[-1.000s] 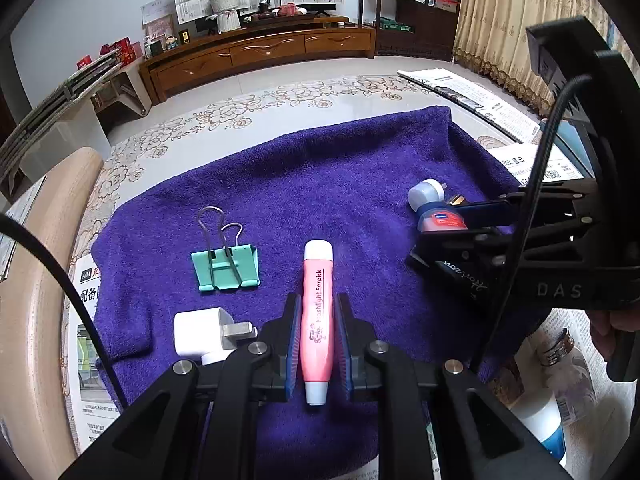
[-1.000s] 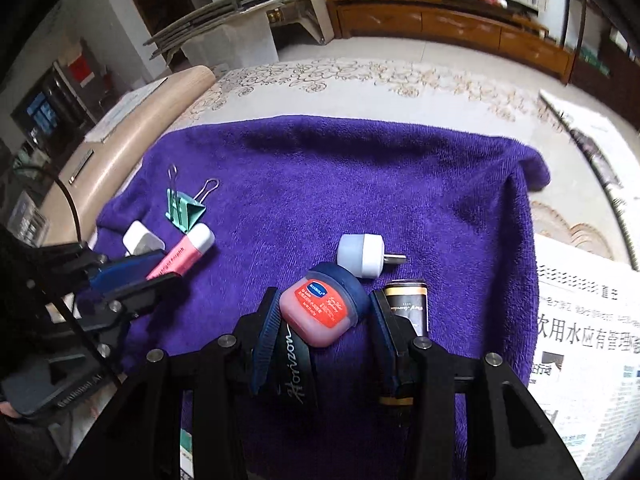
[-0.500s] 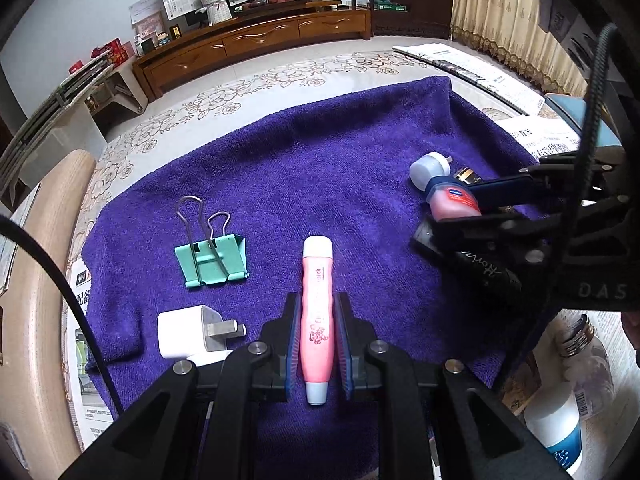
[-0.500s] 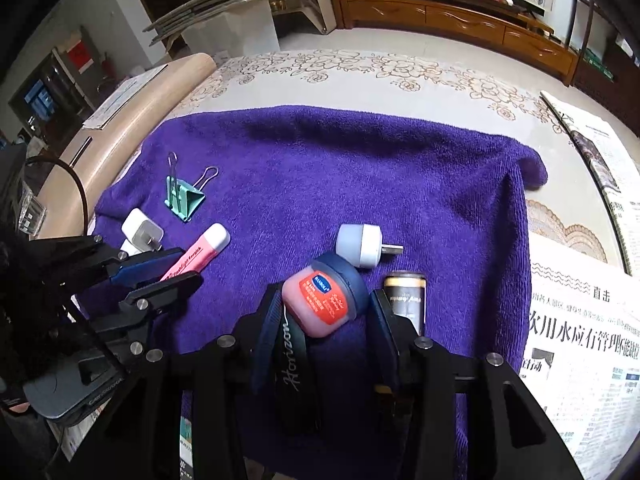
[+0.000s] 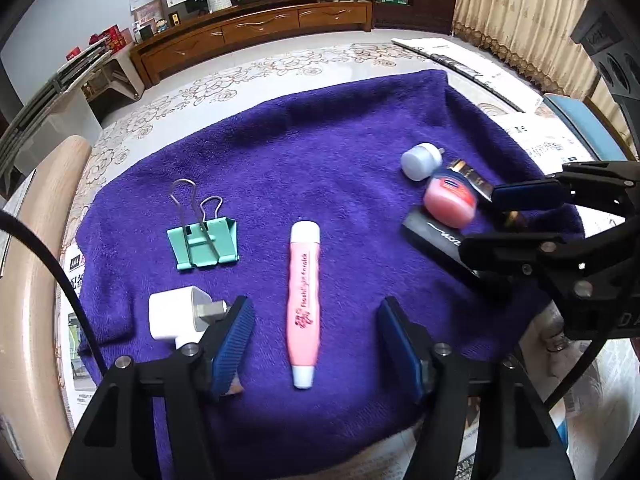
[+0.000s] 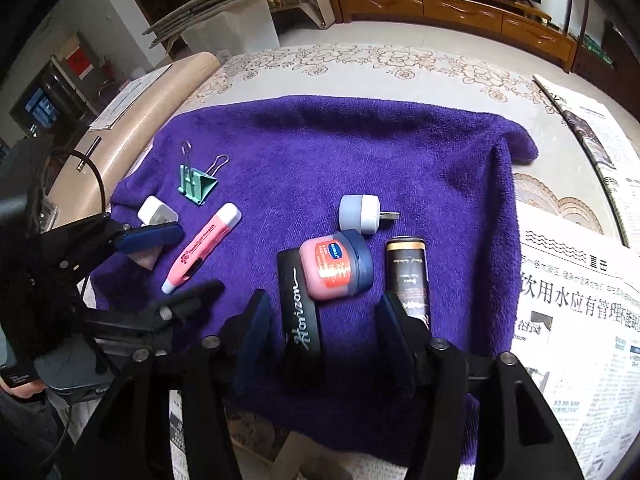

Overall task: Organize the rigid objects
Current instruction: 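Place the pink marker and Vaseline tin on the purple towel, opening both tools, then grasp the blue-white deodorant stick with the left tool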

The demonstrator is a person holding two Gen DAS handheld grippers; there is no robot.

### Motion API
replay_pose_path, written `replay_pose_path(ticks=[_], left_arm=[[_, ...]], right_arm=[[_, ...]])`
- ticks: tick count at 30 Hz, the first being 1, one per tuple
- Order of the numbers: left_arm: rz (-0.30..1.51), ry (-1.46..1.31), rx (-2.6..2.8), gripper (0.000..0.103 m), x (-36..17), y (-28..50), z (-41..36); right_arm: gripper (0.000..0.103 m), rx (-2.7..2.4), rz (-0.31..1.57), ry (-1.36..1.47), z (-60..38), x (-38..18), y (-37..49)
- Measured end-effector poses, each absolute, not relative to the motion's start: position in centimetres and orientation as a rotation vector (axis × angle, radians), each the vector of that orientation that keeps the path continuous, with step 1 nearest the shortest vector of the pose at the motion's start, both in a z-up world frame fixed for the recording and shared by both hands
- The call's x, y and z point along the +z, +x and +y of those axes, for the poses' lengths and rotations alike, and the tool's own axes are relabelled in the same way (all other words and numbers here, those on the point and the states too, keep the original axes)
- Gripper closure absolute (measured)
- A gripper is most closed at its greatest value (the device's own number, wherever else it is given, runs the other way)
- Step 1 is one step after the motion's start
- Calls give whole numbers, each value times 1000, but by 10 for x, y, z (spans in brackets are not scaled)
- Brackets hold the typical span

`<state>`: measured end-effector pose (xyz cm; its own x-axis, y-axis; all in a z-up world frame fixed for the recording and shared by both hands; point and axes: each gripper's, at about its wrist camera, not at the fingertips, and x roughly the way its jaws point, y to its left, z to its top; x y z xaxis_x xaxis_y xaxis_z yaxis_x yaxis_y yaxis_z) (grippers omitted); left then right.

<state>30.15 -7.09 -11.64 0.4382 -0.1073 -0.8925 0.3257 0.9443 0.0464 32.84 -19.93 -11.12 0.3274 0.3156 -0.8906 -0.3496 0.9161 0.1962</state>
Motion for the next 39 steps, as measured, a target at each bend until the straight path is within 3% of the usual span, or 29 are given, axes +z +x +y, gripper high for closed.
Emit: replay_pose_path(ticks=[5, 10, 12, 21, 39], left_arm=[[1065, 160, -280, 32, -105, 292, -67], [1019, 154, -272, 17, -88, 269, -67], [1004, 153, -264, 6, -82, 257, -67], [979, 152, -266, 2, -65, 204, -88], [1048, 88, -198, 3, -111, 143, -135]], right_arm=[[34, 418, 1123, -2, -212, -94, 310], [7, 382, 1061, 46, -236, -72, 279], [1, 356, 1037, 43, -246, -65, 262], [0, 225, 1005, 24, -280, -64, 191], [0, 153, 969, 179, -338, -104, 150]])
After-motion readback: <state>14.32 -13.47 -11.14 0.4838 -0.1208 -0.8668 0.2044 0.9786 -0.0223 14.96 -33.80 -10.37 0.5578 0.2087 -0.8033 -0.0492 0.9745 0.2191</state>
